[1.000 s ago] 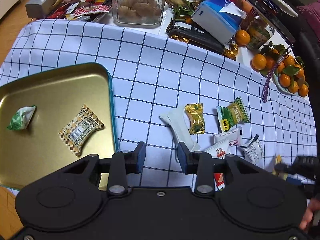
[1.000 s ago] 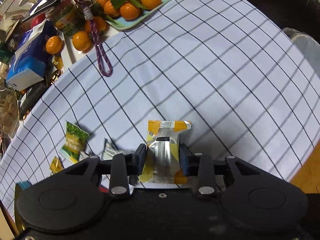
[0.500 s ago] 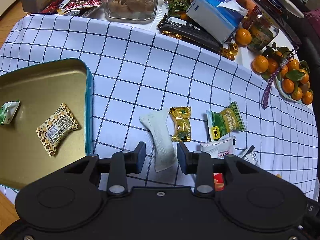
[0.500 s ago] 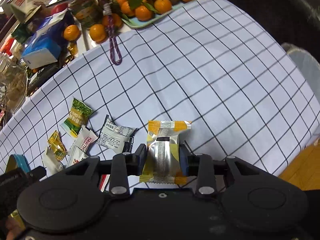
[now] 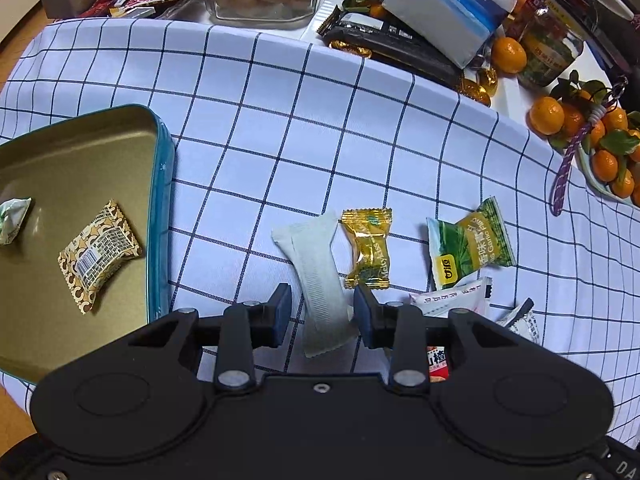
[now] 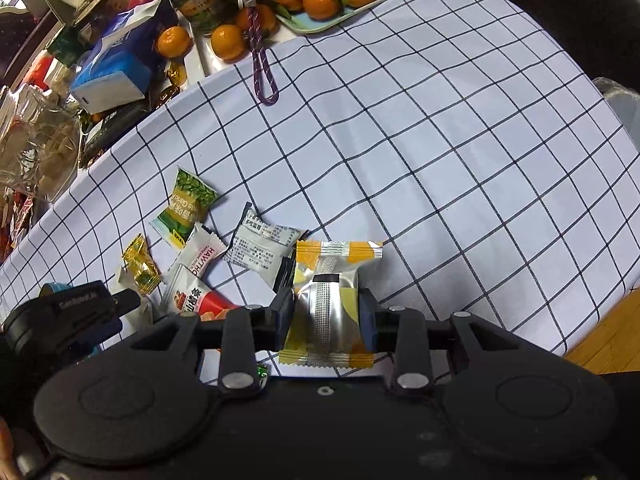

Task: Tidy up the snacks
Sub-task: 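Grasp the white bar with the left tool while the right tool holds the silver-yellow candy, then carry both snacks over the gold tray and open both tools to release them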

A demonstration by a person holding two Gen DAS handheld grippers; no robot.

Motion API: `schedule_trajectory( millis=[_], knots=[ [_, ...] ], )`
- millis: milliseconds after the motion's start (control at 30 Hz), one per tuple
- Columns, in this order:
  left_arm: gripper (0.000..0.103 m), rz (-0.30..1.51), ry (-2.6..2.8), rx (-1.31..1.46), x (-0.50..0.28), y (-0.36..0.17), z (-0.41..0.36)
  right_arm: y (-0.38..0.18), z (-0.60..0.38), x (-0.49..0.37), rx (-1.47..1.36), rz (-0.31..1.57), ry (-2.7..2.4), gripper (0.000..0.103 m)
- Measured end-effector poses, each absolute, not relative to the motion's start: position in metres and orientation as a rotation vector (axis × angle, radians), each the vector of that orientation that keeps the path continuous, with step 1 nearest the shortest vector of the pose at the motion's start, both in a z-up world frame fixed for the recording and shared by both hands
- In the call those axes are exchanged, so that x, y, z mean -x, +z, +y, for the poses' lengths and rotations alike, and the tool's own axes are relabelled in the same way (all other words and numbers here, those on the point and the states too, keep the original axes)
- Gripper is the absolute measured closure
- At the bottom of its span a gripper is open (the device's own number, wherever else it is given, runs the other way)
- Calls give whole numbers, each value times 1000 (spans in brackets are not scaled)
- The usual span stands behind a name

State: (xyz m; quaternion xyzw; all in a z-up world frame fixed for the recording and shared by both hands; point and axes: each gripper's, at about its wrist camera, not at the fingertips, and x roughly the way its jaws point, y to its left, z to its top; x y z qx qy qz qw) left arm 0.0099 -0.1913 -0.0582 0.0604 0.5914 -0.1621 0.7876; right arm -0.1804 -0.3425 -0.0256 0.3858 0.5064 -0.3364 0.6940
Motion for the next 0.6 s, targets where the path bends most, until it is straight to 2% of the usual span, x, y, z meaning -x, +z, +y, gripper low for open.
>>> schedule_trajectory(
  millis=[267,333,367,600],
  knots=[
    [58,1291,-325,-166,-13,-70,-199,-24,-342,180,-870,1131,-726,67],
    [67,1287,-337,-169,-12,-70,-200,-24,-343,179,-866,1132,-726,67],
    [75,1283,-346,-172,-12,-69,-200,-25,-343,179,-864,1133,-727,67],
    [77,1213,-389,-153,-5,-46,-188,-24,-344,176,-860,1124,-757,67]
  ],
)
